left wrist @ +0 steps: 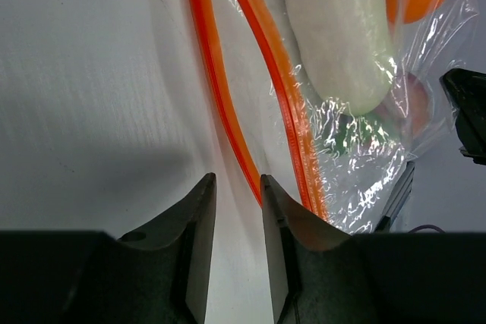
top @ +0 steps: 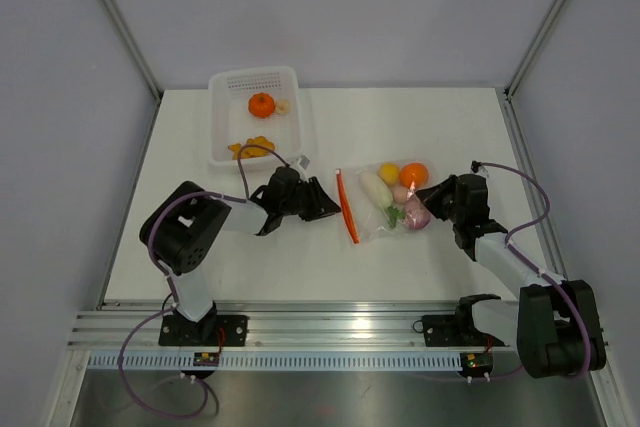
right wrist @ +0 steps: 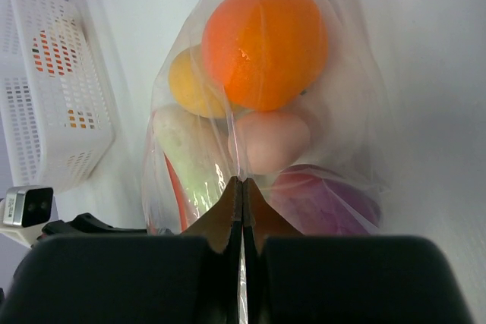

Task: Open the zip-top bag and remove the fake food
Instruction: Pick up the fake vegetable from the zipper food storage bag.

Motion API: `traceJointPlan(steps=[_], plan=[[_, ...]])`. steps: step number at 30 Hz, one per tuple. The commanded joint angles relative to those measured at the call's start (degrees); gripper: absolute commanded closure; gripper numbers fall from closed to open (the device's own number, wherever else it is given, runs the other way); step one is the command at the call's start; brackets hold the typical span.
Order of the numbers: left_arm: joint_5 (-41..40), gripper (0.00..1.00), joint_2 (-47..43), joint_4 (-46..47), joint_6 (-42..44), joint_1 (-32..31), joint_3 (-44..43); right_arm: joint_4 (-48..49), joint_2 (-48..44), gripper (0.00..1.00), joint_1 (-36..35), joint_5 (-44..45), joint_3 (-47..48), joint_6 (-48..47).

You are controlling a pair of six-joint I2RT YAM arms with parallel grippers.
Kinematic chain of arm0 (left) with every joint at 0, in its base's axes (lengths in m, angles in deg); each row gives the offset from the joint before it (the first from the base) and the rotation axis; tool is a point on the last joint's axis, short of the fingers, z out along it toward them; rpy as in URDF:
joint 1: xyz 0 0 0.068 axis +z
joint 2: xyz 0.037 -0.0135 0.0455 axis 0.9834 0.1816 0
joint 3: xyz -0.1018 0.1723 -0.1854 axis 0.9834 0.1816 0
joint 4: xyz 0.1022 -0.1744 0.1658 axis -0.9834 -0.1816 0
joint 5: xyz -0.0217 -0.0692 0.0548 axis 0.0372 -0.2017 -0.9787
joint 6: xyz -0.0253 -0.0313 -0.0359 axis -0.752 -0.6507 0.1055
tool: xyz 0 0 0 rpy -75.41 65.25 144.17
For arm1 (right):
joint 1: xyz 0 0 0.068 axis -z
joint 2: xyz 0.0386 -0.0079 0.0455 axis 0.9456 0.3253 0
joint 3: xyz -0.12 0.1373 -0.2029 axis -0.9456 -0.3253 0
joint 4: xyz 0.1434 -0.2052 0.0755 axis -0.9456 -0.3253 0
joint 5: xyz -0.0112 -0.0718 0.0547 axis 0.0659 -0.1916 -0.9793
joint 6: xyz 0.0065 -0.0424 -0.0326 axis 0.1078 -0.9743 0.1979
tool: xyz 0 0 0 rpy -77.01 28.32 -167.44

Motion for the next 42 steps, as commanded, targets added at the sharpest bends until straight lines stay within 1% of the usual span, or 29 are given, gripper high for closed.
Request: traceJointPlan(steps=[1, 8, 12, 14, 20, 23, 25, 26, 27, 28, 29, 33, 37, 40, 41, 42], plan=[[1.03, 0.69, 2.27, 1.04, -0.16, -0.65, -3.28, 2.55, -0.52, 1.00, -0.07, -1.38, -0.23, 0.68], [1.03, 0.71, 3.94, 0.95, 0.19, -0.65, -5.74, 2.99, -0.79, 1.00, -0.51, -1.29, -0.50, 0.77], [0.60, 0.69, 4.64, 1.04, 0.54, -1.53, -7.67, 3.25, -0.18, 1.00, -0.95, -1.29, -0.32, 0.86], [0.60, 0.69, 6.30, -0.36, 0.63, -2.15, -9.86, 3.34, 0.00, 1.00, -1.30, -1.20, -0.32, 0.95], [1.30, 0.69, 6.23, 1.91, -0.25, -2.59, -10.41, 3.34, -0.17, 1.00, -1.74, -0.68, -0.23, 0.95], [0.95, 0.68, 4.65, 4.72, -0.77, -2.59, -9.18, 3.34, 0.18, 1.00, -1.91, -0.68, -0.15, 0.86], [2.35, 0.67, 4.90, 9.53, -1.82, -2.59, -7.77, 3.52, 0.53, 1.00, -2.00, -0.85, -0.06, 0.94], [2.79, 0.66, 5.17, 10.35, -2.87, -2.68, -7.59, 3.52, 0.44, 1.00, -2.00, -0.85, -0.06, 0.95], [2.88, 0.64, 5.52, 10.27, -3.15, -2.94, -7.51, 3.52, 0.53, 1.00, -2.00, -0.85, -0.15, 0.95], [2.45, 0.58, 6.13, 10.09, -3.76, -3.11, -7.24, 3.43, 0.36, 1.00, -2.09, -0.85, -0.15, 0.86], [1.92, 0.54, 6.31, 9.92, -4.11, -3.29, -6.98, 3.52, 0.27, 1.00, -2.00, -0.77, -0.23, 0.94], [0.60, 0.53, 6.93, 11.75, -6.14, -3.90, -5.05, 4.56, -0.52, 1.00, -2.00, -1.37, -0.76, 1.29], [1.03, 0.58, 7.54, 12.28, -6.57, -4.17, -5.13, 6.77, 0.18, 1.00, -2.00, -3.13, -1.55, 2.35], [1.74, 0.58, 7.72, 16.05, -9.46, -4.17, -4.08, 7.91, 1.06, 1.00, -2.00, -4.19, -1.73, 2.88], [1.48, 0.56, 7.81, 18.15, -10.61, -4.17, -2.68, 8.17, 1.23, 1.00, -2.00, -4.45, -1.82, 3.05], [0.95, 0.51, 8.59, 22.79, -11.84, -4.52, -1.97, 8.61, 1.58, 1.00, -2.00, -4.89, -1.82, 3.23]])
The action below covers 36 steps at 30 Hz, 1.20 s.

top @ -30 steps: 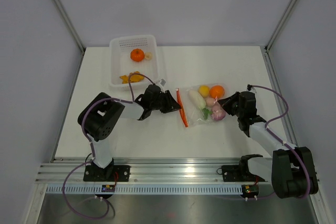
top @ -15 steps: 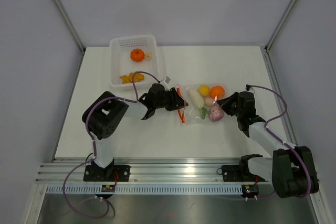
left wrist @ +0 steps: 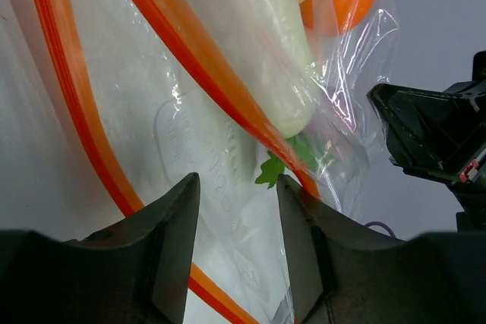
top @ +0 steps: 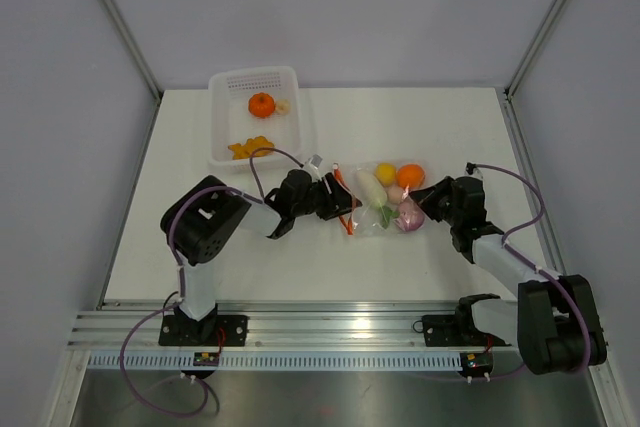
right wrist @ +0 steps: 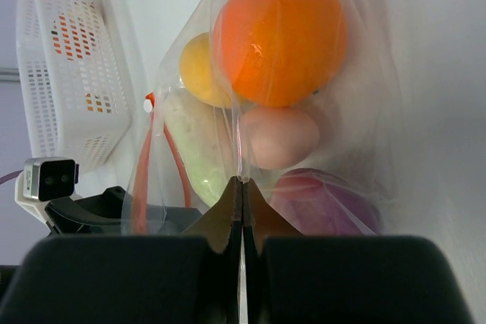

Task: Open the zip-top bag and remove the fake food
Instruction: Pick up the fake vegetable from the zipper food storage bag.

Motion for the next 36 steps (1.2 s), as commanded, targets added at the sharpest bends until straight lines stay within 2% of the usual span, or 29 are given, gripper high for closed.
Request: traceJointPlan(steps=[1, 6, 7, 17, 19, 23, 36], plan=[[-0.49, 0.47, 1.82, 14.08, -6.09, -0.63, 2.40, 4.51, 0.62, 1.00, -0.45, -2.84, -0.29, 1.13], [-1.02, 0.46, 5.51, 24.10, -10.42, -1.07, 2.58, 5.56, 0.10, 1.00, -0.54, -3.63, -0.81, 1.31], [-1.11, 0.44, 5.52, 23.69, -10.33, -1.07, 2.15, 5.56, 0.10, 1.00, -0.54, -3.63, -0.82, 1.31], [-6.47, 0.38, 0.42, 4.20, -1.11, -1.60, -4.00, 7.05, 7.29, 1.00, -1.50, -6.27, 1.03, 2.01], [-6.47, 0.37, 0.94, 3.12, -0.58, -1.60, -5.32, 7.23, 8.70, 1.00, -1.94, -7.06, 1.90, 1.92], [-5.60, 0.36, 2.43, 7.41, -1.72, -1.60, -6.02, 7.23, 11.25, 1.00, -3.17, -7.06, 3.05, 1.31], [-4.80, 0.34, 6.75, -1.19, 1.35, -2.83, -11.74, 1.26, 19.96, 1.00, -11.26, -1.61, 12.19, -3.70]])
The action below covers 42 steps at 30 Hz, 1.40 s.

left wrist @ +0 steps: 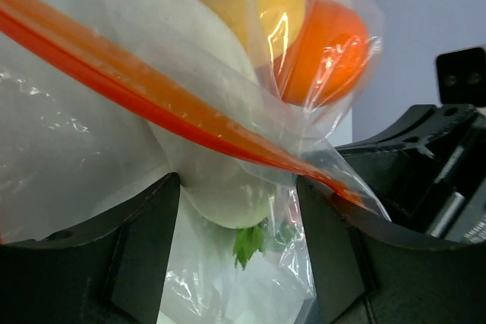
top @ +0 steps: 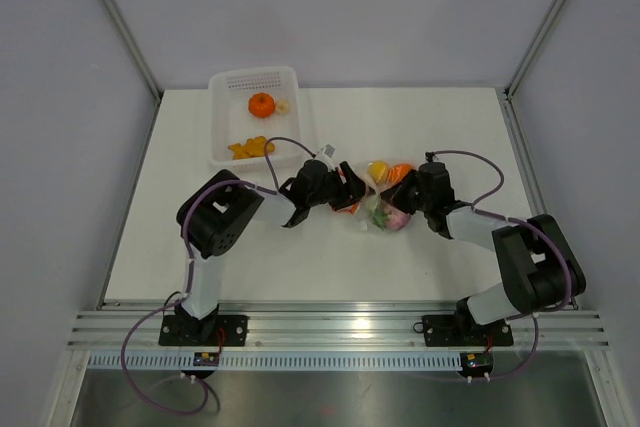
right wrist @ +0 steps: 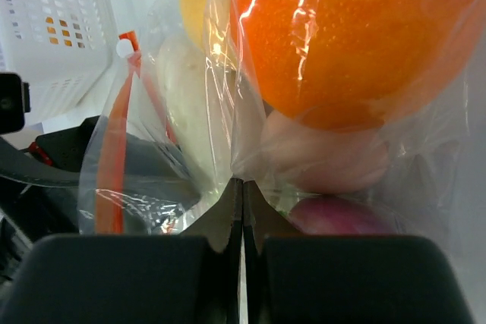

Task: Open the zip-top bag and remove the fake food
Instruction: Pick up the fake vegetable from the zipper food storage bag.

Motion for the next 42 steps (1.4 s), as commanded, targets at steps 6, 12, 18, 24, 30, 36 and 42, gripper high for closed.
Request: traceJointPlan(steps=[6, 12, 18, 24, 30, 36, 42], plan=[[-0.89, 0.34, 1.66, -3.70, 3.00, -1.39, -3.45, -3.88, 3.62, 1.00, -2.89, 3.44, 4.83, -2.94], [-0.63, 0.34, 3.59, -5.37, 3.35, -1.74, -5.29, -4.33, 8.01, 1.00, -4.30, 3.20, 7.91, -4.00], [-0.37, 0.34, 4.21, -6.34, 3.71, -2.09, -6.52, 1.02, 11.01, 1.00, -4.48, -5.77, 7.74, -3.56], [-0.10, 0.35, 3.24, -7.56, 4.49, -2.09, -6.87, 0.41, 6.45, 1.00, -4.39, -6.05, 5.90, -4.26], [-1.86, 0.36, 1.22, -7.84, 5.02, -1.92, -5.03, -5.03, -4.95, 1.00, -4.39, 7.81, 2.74, -4.70], [-3.18, 0.32, -1.07, -4.66, 3.71, -1.30, -2.56, -3.02, -17.62, 1.00, -4.39, 13.38, -4.21, -3.21], [-2.91, 0.32, -0.10, -3.61, 2.39, -1.30, -2.39, -3.01, -19.67, 1.00, -4.48, 14.43, -5.89, -2.94]])
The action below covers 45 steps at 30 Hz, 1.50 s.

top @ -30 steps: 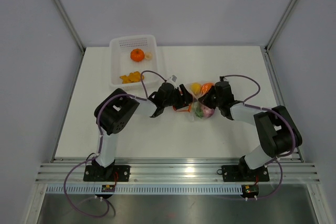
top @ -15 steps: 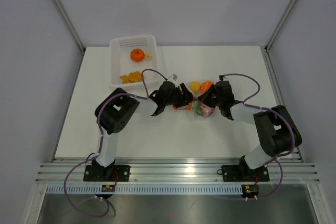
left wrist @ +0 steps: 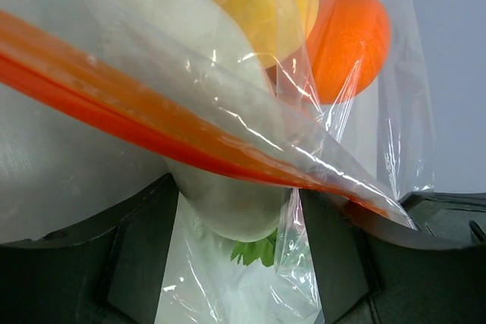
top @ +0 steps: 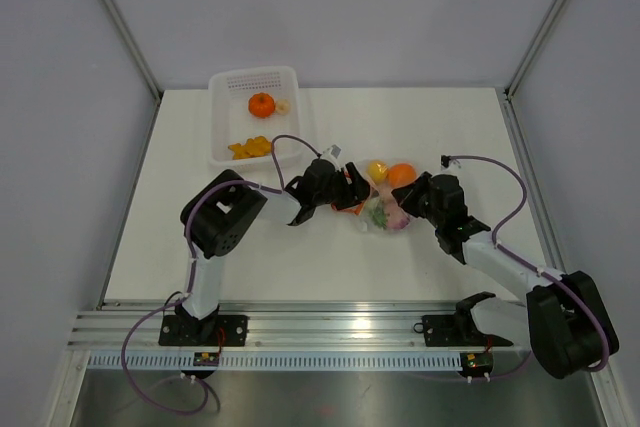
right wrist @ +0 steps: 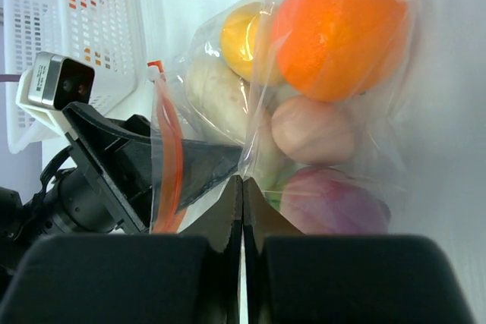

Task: Open the zip-top bag and remove the fake food
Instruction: Pick up the fake vegetable from the zipper food storage bag.

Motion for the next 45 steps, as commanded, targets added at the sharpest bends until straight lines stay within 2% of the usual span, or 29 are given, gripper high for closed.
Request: traceJointPlan(steps=[1, 7, 13, 17, 28, 37, 45], plan=[[-0.71, 0.32, -1.65, 2.16, -0.26, 0.05, 1.08, 0.81, -0.48, 1.00, -0.61, 3.33, 0.10, 0.99], [-1.06, 0.32, -2.18, 2.07, 0.09, 0.05, 1.61, -5.69, -5.48, 1.00, -0.61, 13.17, -1.38, 5.12], [-2.64, 0.37, -0.95, -2.41, 0.10, 0.05, -0.58, -3.59, -7.78, 1.00, -0.61, 12.13, -2.97, 5.39], [-3.96, 0.36, -2.88, 2.23, -0.61, 0.23, 3.01, -5.34, -7.59, 1.00, -0.61, 13.70, -2.35, 5.65], [-3.78, 0.34, -4.55, 3.21, -0.61, 0.67, 4.34, -11.05, -14.98, 1.00, -0.61, 24.51, -5.17, 12.94], [-3.70, 0.32, -5.26, 4.36, -1.05, 0.93, 4.25, -9.56, -12.69, 1.00, -0.61, 22.06, -4.55, 12.07], [-3.69, 0.32, -2.97, 0.41, -1.40, 0.93, 0.21, -5.52, -15.42, 1.00, -0.61, 18.98, -6.31, 10.05]])
